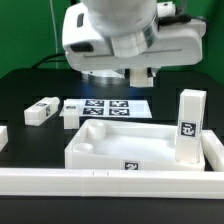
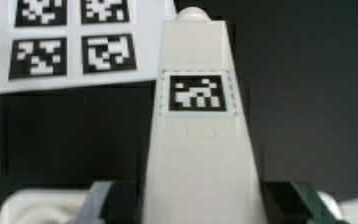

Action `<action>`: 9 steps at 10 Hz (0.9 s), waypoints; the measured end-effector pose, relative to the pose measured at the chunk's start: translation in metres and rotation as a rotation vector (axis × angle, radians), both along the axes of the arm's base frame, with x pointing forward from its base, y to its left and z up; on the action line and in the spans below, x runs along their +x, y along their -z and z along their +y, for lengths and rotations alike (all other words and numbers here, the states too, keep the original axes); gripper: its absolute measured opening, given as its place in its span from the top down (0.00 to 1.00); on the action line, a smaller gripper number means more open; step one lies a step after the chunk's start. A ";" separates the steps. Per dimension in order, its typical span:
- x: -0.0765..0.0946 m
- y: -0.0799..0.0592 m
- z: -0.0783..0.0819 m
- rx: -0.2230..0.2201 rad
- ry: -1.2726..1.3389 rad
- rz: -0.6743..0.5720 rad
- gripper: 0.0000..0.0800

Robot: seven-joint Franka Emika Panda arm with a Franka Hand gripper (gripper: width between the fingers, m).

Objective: Assemble desk

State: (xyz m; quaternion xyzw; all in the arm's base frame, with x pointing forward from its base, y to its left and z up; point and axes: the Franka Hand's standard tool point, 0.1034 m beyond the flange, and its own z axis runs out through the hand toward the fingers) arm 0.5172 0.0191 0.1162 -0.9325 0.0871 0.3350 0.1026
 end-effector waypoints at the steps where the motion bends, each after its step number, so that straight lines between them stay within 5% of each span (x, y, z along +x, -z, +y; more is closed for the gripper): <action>1: 0.003 0.000 0.000 -0.018 0.011 -0.078 0.64; 4: 0.014 0.000 -0.002 -0.067 0.034 -0.289 0.64; 7: 0.028 -0.051 -0.014 -0.080 0.006 -0.519 0.64; 9: 0.043 -0.056 -0.019 -0.117 0.019 -0.666 0.64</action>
Offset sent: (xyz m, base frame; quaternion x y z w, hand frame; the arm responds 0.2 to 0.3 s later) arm 0.0000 0.0000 0.0000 0.0000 0.1938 0.0000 0.9810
